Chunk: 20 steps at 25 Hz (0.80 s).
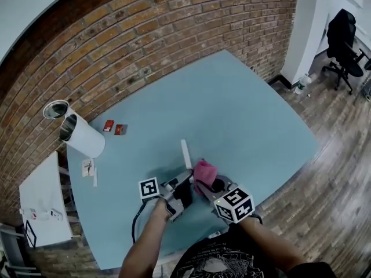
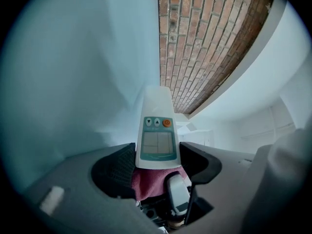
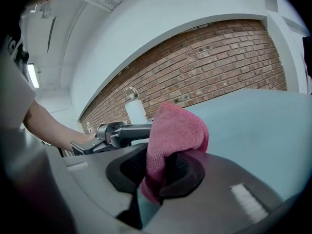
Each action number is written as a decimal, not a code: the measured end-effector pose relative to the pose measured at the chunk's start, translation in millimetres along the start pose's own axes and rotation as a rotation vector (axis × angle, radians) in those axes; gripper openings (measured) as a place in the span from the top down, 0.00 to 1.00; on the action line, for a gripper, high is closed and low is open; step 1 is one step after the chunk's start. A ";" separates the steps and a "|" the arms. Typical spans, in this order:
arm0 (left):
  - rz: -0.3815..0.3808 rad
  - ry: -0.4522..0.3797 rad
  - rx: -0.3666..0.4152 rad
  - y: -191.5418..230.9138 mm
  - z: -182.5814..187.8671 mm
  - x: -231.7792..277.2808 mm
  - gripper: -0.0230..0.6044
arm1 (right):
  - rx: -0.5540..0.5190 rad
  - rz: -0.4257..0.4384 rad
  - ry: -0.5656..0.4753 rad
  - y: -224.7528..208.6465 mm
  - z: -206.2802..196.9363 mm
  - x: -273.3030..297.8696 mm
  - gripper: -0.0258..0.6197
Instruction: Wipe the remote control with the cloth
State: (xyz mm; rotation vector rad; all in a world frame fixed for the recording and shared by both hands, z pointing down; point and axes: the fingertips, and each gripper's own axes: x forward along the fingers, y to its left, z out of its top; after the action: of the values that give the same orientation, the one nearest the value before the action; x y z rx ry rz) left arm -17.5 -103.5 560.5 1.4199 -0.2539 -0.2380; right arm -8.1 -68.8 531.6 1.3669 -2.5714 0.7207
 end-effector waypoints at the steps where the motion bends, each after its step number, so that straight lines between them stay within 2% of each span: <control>1: -0.003 -0.014 0.002 0.1 0.3 1.0 0.52 | 0.001 -0.006 -0.002 1.2 -0.7 -1.6 0.86; 8: 0.003 -0.107 0.023 -1.0 2.5 5.6 0.52 | -0.006 -0.035 -0.010 9.3 -2.1 -8.8 0.86; 13: 0.013 -0.142 0.034 -1.1 1.4 5.3 0.52 | -0.018 -0.036 -0.012 16.7 -1.1 -9.3 0.86; 18: 0.031 -0.137 0.049 -0.1 -0.9 2.3 0.52 | -0.033 -0.020 -0.008 23.1 -3.4 -9.5 0.86; 20: 0.079 -0.106 0.084 4.3 -0.2 -3.5 0.52 | -0.033 -0.019 -0.014 22.7 -3.0 -12.5 0.86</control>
State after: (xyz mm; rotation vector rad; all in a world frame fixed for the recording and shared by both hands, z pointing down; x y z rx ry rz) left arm -20.7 -101.6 564.7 1.4786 -0.4103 -0.2408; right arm -19.6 -47.4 522.2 1.3895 -2.5658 0.6645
